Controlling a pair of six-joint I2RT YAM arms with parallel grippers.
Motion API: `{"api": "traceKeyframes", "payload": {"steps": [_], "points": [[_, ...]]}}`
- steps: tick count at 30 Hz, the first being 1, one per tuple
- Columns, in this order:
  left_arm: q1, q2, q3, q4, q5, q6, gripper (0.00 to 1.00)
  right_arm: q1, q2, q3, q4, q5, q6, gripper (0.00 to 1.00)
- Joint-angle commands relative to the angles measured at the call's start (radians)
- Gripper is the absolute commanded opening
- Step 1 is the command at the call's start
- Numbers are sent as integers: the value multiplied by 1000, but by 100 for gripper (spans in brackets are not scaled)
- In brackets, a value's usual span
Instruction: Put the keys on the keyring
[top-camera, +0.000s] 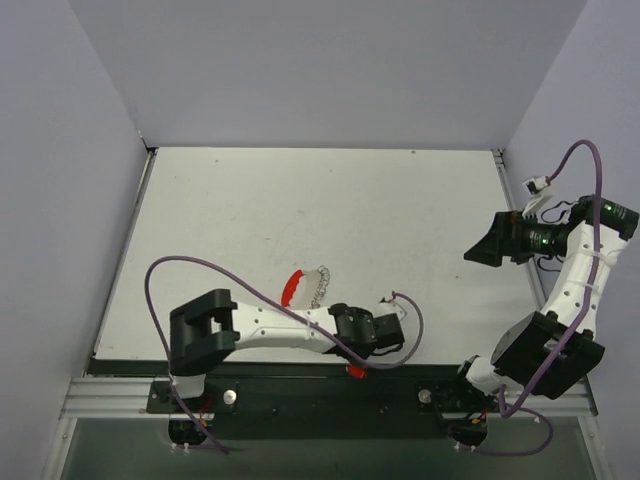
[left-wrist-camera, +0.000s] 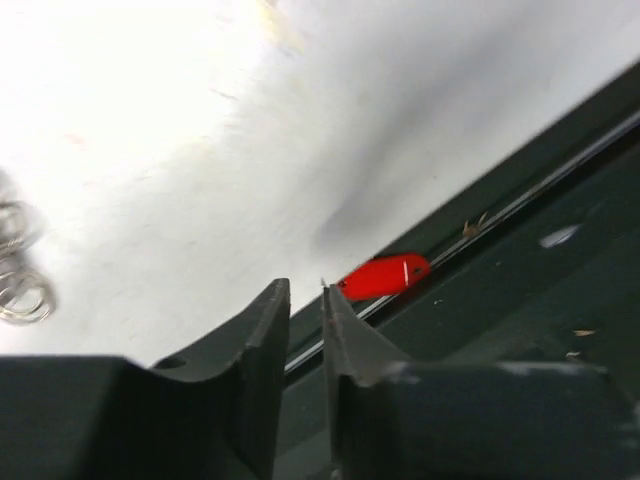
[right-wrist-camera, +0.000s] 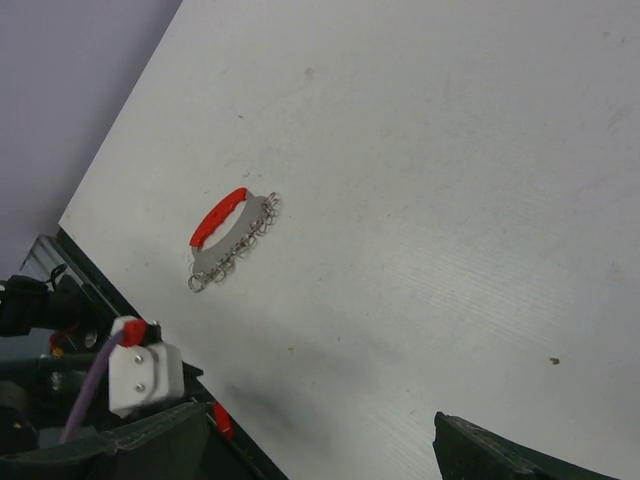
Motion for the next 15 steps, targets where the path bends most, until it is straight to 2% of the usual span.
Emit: {"api": "traceKeyframes", "payload": {"steps": [1, 2, 3, 8, 11, 15], "points": [[64, -201, -10, 14, -52, -85, 43, 46, -44, -33, -173, -12, -31, 100], [75, -232, -38, 51, -32, -101, 53, 52, -49, -39, -163, -9, -14, 100], [81, -291, -71, 74, 11, -147, 57, 58, -50, -44, -147, -5, -11, 100], [141, -442, -364, 269, 236, -347, 60, 106, -46, -85, -115, -2, -2, 100], [138, -491, -467, 362, 284, -418, 61, 123, -49, -108, -87, 0, 9, 100], [87, -463, -449, 335, 240, -465, 61, 134, -53, -125, -78, -8, 0, 100]]}}
